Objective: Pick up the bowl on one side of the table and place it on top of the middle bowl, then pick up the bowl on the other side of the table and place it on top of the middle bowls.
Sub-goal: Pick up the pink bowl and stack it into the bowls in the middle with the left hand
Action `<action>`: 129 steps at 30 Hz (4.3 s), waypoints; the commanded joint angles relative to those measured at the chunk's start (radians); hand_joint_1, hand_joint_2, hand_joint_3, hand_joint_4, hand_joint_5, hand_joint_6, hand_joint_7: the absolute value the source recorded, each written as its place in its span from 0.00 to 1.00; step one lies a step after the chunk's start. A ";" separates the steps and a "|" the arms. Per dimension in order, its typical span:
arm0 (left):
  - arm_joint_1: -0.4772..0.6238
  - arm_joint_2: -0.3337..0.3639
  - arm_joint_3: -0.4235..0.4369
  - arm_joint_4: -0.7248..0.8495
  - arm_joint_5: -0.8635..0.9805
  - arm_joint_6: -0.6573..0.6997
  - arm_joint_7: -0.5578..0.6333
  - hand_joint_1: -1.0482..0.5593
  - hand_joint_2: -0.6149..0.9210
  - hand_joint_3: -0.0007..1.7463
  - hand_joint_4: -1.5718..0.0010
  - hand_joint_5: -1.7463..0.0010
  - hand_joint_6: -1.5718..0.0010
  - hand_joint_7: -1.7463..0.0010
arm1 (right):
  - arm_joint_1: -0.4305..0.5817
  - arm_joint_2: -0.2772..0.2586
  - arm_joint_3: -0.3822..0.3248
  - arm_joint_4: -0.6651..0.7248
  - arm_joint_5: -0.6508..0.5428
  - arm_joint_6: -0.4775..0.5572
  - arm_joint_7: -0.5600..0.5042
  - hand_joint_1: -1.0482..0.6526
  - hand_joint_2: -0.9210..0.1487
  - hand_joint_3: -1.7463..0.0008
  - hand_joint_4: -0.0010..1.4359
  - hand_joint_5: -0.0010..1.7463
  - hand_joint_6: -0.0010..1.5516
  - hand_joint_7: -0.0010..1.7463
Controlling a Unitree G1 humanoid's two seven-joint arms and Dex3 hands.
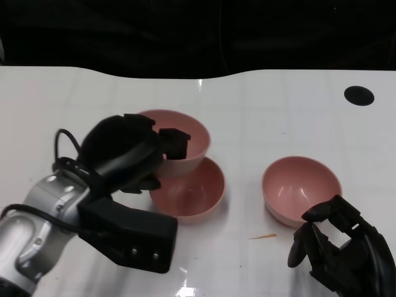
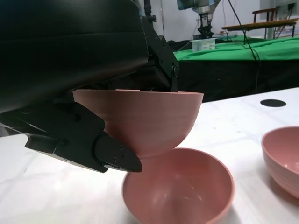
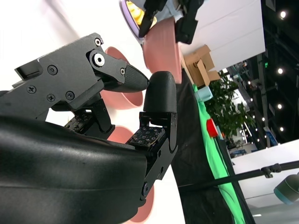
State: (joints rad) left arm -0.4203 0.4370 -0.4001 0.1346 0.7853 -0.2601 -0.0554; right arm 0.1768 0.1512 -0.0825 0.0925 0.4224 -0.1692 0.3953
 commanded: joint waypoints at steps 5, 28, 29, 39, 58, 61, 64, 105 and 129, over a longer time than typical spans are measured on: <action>-0.004 -0.028 -0.033 0.019 0.034 0.015 -0.010 0.57 1.00 0.12 0.55 0.00 0.64 0.03 | 0.007 -0.002 -0.002 -0.005 0.005 -0.016 0.000 0.54 0.27 0.46 0.62 0.93 0.47 0.80; -0.013 -0.055 -0.049 0.150 0.034 -0.020 0.066 0.59 1.00 0.12 0.57 0.00 0.61 0.08 | 0.012 -0.009 -0.002 -0.005 0.008 -0.020 0.008 0.53 0.26 0.47 0.62 0.92 0.47 0.79; -0.012 -0.057 -0.049 0.157 0.031 -0.023 0.067 0.59 1.00 0.13 0.57 0.00 0.61 0.10 | 0.012 -0.008 -0.002 -0.003 0.009 -0.025 0.010 0.53 0.26 0.47 0.62 0.92 0.47 0.79; -0.031 -0.077 -0.063 0.259 0.039 -0.082 0.161 0.59 1.00 0.11 0.58 0.00 0.60 0.12 | 0.019 -0.012 0.000 -0.020 0.007 -0.005 0.002 0.53 0.25 0.50 0.61 0.92 0.46 0.79; -0.060 -0.102 -0.099 0.322 0.061 -0.093 0.209 0.55 1.00 0.05 0.52 0.05 0.23 0.97 | 0.015 -0.006 -0.001 -0.010 0.000 -0.020 -0.003 0.53 0.24 0.50 0.62 0.91 0.47 0.78; -0.063 -0.105 -0.104 0.335 0.056 -0.103 0.210 0.55 1.00 0.06 0.54 0.02 0.19 0.95 | 0.012 -0.014 -0.002 -0.009 0.008 -0.011 0.008 0.53 0.25 0.50 0.62 0.91 0.47 0.78; -0.064 -0.106 -0.106 0.343 0.053 -0.106 0.211 0.56 1.00 0.06 0.54 0.06 0.20 0.95 | 0.012 -0.011 -0.002 -0.010 0.008 -0.012 0.007 0.53 0.24 0.50 0.62 0.91 0.47 0.77; -0.011 -0.083 -0.117 0.294 0.077 -0.032 0.172 0.08 1.00 0.34 0.94 1.00 0.74 1.00 | 0.014 -0.011 -0.007 -0.012 0.012 -0.009 0.007 0.54 0.23 0.51 0.62 0.91 0.47 0.78; -0.013 -0.109 -0.202 0.404 0.196 0.002 0.398 0.03 1.00 0.46 1.00 1.00 0.99 0.99 | 0.021 -0.015 -0.007 -0.028 0.007 0.001 0.004 0.53 0.24 0.51 0.63 0.90 0.48 0.77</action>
State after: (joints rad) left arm -0.4315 0.3142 -0.6016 0.5328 0.9758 -0.2596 0.3229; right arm 0.1919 0.1467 -0.0836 0.0733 0.4242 -0.1673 0.4039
